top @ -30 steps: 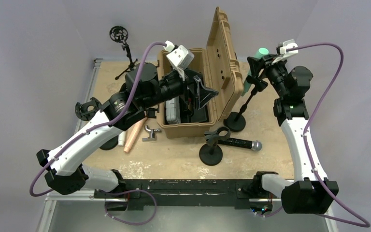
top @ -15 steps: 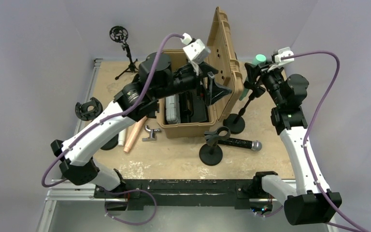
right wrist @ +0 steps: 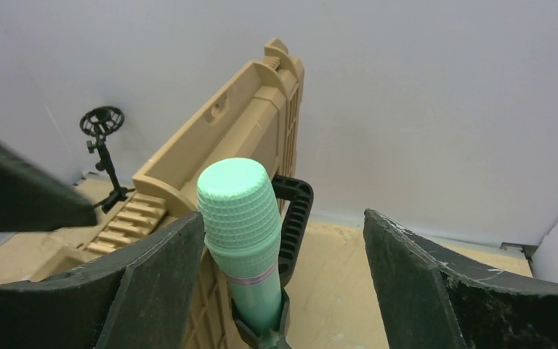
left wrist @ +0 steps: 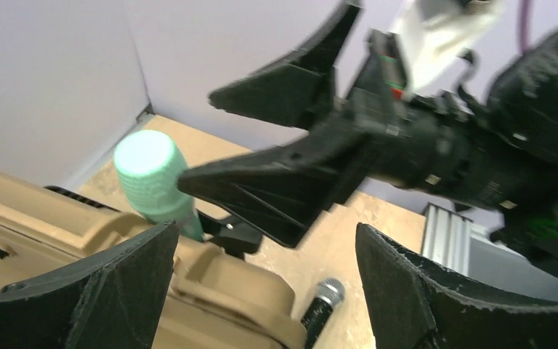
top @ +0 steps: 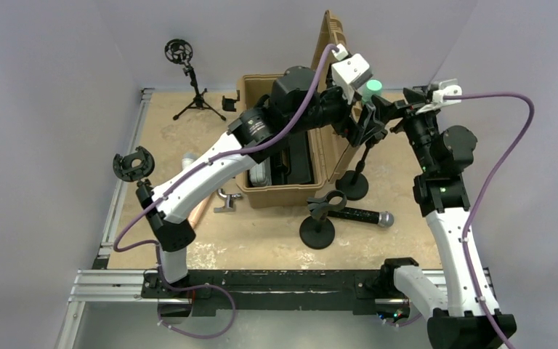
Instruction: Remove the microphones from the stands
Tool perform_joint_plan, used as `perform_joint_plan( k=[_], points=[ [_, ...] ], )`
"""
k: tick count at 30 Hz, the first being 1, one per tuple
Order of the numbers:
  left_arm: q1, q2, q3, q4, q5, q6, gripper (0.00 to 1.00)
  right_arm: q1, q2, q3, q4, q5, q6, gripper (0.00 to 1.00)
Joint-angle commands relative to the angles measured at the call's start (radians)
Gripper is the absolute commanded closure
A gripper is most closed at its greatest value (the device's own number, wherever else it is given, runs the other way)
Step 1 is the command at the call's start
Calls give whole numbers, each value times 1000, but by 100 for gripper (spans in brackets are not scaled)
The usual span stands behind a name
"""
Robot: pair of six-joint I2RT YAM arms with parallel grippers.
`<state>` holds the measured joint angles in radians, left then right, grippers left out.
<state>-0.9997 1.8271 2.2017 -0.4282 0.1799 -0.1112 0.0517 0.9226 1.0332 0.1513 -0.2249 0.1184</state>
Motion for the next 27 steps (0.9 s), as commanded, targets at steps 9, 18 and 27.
perform_joint_plan(
  k=[9, 18, 27],
  points=[
    [0, 178, 276, 22, -171, 86, 10, 0, -209, -41, -28, 297, 141, 22],
    [20, 255, 329, 49, -274, 80, 17, 0, -235, -149, -17, 228, 184, 23],
    [30, 244, 292, 133, -297, 62, 16, 0, -266, -267, 16, 312, 206, 23]
  ],
)
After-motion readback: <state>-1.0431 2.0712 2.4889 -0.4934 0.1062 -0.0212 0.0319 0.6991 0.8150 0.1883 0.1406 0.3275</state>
